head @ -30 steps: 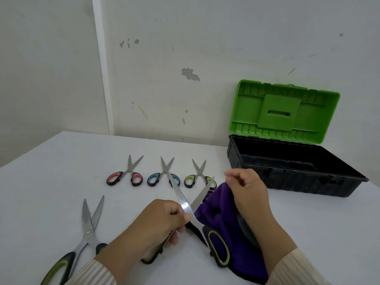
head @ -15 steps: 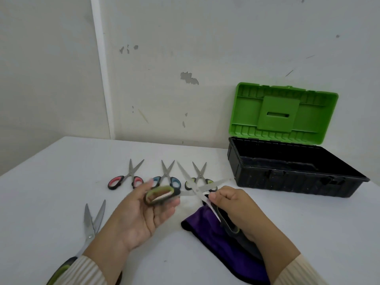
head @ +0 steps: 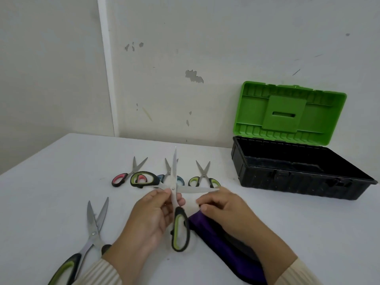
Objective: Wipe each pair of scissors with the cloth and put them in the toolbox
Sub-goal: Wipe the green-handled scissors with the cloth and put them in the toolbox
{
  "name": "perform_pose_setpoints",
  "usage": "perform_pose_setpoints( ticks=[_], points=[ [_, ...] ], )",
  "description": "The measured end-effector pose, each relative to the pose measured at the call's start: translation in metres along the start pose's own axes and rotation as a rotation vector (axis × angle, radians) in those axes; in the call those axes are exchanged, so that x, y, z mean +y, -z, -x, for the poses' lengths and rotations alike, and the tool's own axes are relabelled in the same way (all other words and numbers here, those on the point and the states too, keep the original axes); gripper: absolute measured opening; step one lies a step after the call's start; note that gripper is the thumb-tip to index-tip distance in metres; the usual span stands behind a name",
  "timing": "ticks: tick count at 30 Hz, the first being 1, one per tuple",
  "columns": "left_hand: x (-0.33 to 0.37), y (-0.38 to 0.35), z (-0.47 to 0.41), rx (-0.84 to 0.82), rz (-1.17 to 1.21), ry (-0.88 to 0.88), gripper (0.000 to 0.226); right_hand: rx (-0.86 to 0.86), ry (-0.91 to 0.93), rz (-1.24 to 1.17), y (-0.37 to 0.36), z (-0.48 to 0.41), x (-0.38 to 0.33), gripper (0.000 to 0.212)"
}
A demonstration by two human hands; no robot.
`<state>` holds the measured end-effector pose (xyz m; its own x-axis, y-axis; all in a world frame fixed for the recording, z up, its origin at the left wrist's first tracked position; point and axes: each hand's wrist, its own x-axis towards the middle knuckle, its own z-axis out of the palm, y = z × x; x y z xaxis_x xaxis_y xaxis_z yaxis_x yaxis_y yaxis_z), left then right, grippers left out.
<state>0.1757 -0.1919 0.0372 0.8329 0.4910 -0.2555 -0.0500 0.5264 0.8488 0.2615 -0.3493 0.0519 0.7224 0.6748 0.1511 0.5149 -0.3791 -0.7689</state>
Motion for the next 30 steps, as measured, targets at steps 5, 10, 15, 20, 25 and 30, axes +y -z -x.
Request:
perform_pose_setpoints(
  ticks=[5,10,15,20,25,30],
  points=[
    [0.003,0.001,0.003,-0.038,-0.165,0.065,0.015,0.435,-0.14,-0.496,0.036,-0.006,0.019,0.035],
    [-0.009,-0.01,0.012,-0.157,-0.396,0.113,0.026,0.363,0.165,-0.212,0.014,0.004,-0.011,0.031],
    [-0.011,-0.011,0.017,-0.134,-0.469,0.029,0.027,0.138,0.338,0.289,-0.013,-0.004,-0.005,0.016],
    [-0.014,-0.01,0.012,-0.111,-0.494,0.025,0.019,0.125,0.279,0.303,-0.023,0.001,-0.014,0.013],
    [-0.018,-0.008,0.011,-0.122,-0.503,-0.025,0.024,0.319,0.255,0.254,-0.012,-0.009,-0.007,0.01],
    [-0.017,-0.01,0.012,-0.13,-0.51,-0.041,0.023,0.225,0.263,0.268,-0.024,0.001,-0.011,0.013]
  ],
)
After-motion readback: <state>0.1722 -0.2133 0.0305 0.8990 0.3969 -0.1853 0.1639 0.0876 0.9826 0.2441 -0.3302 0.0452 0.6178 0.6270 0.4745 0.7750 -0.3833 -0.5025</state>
